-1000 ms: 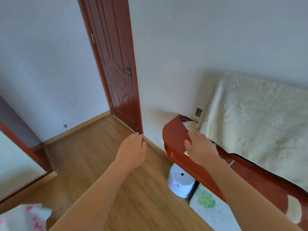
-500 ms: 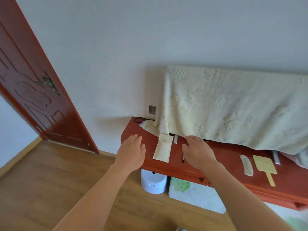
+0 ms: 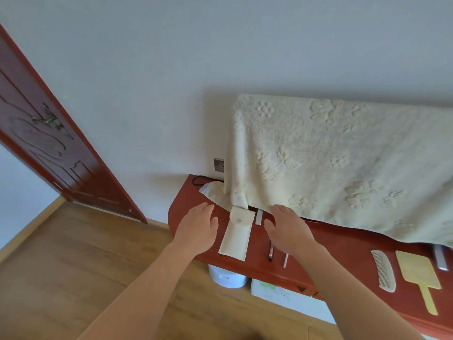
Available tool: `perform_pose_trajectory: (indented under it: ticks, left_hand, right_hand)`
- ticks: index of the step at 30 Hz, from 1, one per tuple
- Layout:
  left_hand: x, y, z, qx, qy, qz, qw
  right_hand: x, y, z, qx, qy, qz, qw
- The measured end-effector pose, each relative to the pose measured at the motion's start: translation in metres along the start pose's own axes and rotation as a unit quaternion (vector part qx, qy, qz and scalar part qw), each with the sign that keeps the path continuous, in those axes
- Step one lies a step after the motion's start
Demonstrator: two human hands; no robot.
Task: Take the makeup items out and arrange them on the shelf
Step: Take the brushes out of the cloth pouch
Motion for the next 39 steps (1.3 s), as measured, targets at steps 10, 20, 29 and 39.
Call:
perform_pose_trajectory:
  ticks: [10, 20, 29, 39]
  left_hand:
    - [0.041, -0.054, -0.053, 0.075, 0.169, 0.090, 0.979]
    - [0.076, -0.102, -0.116, 0.124, 0.213, 0.155, 0.957]
    - [0.087, -0.121, -0.146, 0.124, 0.213, 0.142, 0.959]
    - [0.090, -0.130, -0.154, 0.129, 0.271, 0.159, 0.940]
  right_hand:
    - [-0.001, -0.051, -0.047, 0.072, -0.009, 0.012, 0.997]
    - [0.010, -0.099, -0.115, 0.108, -0.022, 0.038, 0.993]
    - [0.014, -0.117, -0.147, 0.121, -0.039, 0.046, 0.991]
    - [0.012, -0.123, -0.161, 0.123, -0.031, 0.055, 0.990]
Point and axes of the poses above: each hand's wrist, its own y-axis away from the middle knuckle, its own z-axis out of the back of the hand, x = y × z, the point moved 4 cm from there along -y, towards the middle knuckle, and after that the axes turned 15 degrees about y, right-handed, at the moved point
